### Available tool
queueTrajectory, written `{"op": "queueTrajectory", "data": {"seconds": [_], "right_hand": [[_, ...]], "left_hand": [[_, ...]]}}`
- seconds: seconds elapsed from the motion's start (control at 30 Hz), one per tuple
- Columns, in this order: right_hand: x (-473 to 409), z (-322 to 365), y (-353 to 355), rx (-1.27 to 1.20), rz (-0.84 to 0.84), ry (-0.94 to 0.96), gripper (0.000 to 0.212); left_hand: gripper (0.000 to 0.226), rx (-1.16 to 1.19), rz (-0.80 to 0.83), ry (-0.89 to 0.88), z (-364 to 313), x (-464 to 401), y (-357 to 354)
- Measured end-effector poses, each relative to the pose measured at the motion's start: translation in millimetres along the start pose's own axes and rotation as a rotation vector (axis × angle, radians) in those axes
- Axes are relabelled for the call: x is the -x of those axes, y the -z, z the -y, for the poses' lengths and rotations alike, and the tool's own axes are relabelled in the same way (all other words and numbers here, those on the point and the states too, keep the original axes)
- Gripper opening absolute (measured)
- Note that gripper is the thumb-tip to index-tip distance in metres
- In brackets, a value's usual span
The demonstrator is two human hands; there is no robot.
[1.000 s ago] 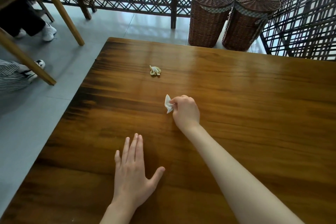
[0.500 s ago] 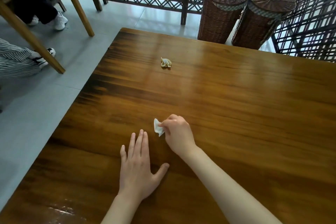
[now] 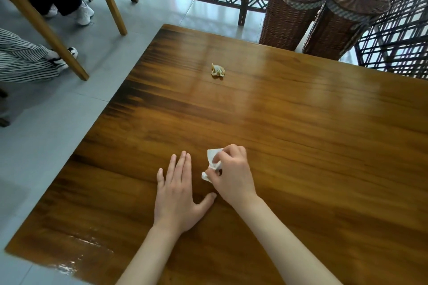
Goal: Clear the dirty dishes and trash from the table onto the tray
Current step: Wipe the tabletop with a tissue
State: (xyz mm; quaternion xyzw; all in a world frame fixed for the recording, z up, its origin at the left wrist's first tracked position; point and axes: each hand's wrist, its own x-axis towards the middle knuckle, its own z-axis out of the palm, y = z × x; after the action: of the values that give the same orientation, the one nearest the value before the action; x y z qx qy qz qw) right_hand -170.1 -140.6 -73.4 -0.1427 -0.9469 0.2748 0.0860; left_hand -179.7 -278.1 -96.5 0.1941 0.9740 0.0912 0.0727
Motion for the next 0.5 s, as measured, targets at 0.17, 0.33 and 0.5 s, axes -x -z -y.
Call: {"op": "queueTrajectory", "data": {"seconds": [0.17,0.33,0.5], "right_hand": [[6.9,-2.6,-0.8,0.091,0.011,-0.039,0.031],[14.8,11.0,-5.5,0.173,0.060,0.070,0.015],[-1.7,-1.9,7.5,0.055,0.096,0.065,0.015]], "left_hand": [[0.100,0.010,-0.011,-0.001,0.0,0.2,-0.7],[0.099,-0.001,-0.010,0.011,-0.5,-0.5,0.2],[0.101,0.007,-0.023,0.003,0.7,0.5,-1.1]]}}
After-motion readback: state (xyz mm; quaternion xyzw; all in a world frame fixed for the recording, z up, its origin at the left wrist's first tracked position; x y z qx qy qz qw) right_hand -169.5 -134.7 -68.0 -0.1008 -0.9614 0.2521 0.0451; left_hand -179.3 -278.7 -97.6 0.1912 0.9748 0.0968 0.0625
